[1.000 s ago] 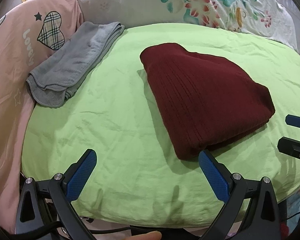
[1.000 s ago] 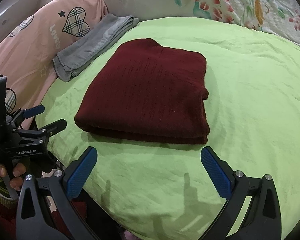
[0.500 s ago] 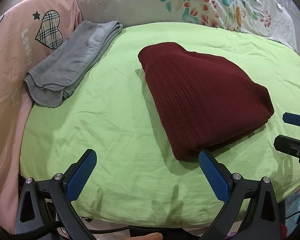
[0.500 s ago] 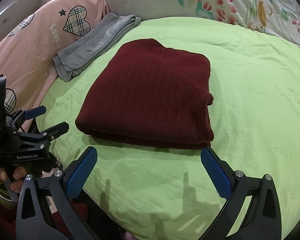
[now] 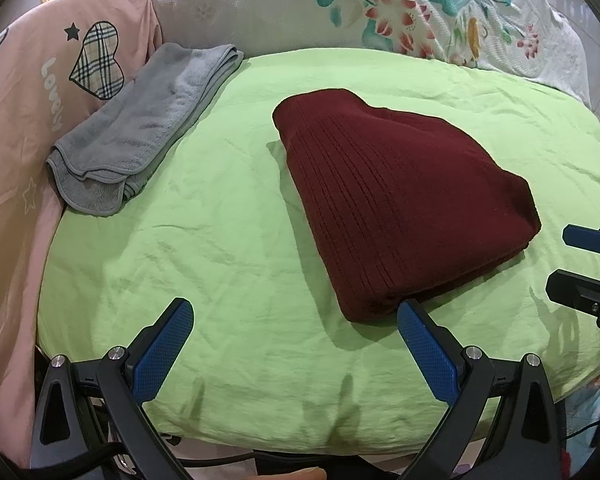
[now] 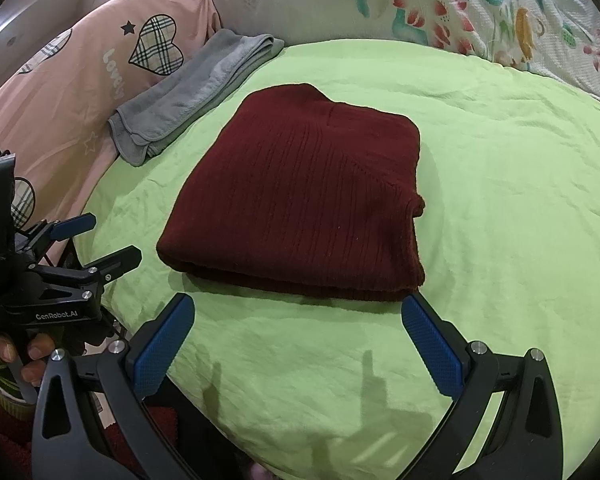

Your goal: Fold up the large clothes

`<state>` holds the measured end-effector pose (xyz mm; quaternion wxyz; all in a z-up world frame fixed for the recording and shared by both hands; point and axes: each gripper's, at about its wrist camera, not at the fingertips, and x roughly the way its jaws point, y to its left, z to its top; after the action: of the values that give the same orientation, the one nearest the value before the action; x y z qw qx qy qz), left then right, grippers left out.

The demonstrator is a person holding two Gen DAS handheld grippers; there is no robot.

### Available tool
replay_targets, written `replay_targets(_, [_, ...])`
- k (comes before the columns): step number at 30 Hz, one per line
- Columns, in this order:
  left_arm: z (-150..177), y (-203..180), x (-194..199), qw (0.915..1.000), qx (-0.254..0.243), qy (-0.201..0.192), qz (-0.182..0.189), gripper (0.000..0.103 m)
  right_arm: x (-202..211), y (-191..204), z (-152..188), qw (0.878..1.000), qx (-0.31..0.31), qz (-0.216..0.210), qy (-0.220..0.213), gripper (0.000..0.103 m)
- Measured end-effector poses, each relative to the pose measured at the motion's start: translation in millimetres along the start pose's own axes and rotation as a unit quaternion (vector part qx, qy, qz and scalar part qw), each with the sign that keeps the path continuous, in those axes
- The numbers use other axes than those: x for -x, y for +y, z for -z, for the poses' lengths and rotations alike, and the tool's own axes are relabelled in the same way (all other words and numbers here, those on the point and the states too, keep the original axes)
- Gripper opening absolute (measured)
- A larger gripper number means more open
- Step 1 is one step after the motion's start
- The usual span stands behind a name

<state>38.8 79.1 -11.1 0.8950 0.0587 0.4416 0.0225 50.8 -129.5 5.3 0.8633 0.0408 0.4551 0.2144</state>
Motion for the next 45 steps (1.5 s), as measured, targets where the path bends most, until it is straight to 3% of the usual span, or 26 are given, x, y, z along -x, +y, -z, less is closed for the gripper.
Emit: replay_targets(45, [-1.2,-3.7,7.7,0.9999,-0.003,-0.007,0.010,0.102,0.3,3.7,2.8,1.000,0.000,-0.005,0.000,0.103])
